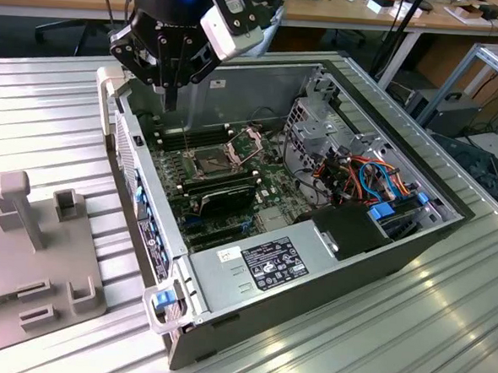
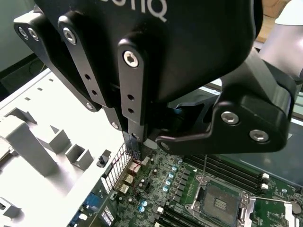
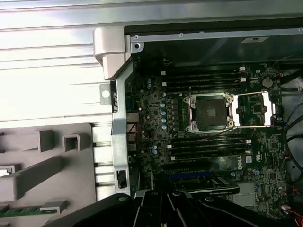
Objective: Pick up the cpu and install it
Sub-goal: 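Reach for the cpu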
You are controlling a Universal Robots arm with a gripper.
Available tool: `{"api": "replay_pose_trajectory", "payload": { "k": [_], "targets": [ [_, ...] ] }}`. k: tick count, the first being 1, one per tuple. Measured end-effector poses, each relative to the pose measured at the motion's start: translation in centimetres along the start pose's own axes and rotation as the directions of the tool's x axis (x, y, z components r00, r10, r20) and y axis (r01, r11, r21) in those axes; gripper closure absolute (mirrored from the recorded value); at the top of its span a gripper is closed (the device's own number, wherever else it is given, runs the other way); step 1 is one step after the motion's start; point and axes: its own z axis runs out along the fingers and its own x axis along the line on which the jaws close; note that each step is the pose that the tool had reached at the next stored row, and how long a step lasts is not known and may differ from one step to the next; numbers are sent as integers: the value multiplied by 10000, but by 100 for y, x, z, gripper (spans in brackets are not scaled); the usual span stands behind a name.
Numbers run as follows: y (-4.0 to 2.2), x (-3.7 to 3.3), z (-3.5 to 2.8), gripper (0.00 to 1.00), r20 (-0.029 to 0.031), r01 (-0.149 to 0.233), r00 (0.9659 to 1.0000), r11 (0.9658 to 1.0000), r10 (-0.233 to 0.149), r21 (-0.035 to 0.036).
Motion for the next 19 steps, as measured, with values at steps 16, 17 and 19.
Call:
{"api": "replay_pose_trajectory", "payload": {
  "k": [16, 17, 19],
  "targets": [
    [-12, 161, -4, 89, -1, 0, 10000, 10000, 0, 0],
    [-12, 162, -4, 89, 0, 0, 10000, 10000, 0, 0],
    [-13, 173, -4, 89, 0, -3, 10000, 10000, 3, 0]
  ]
}}
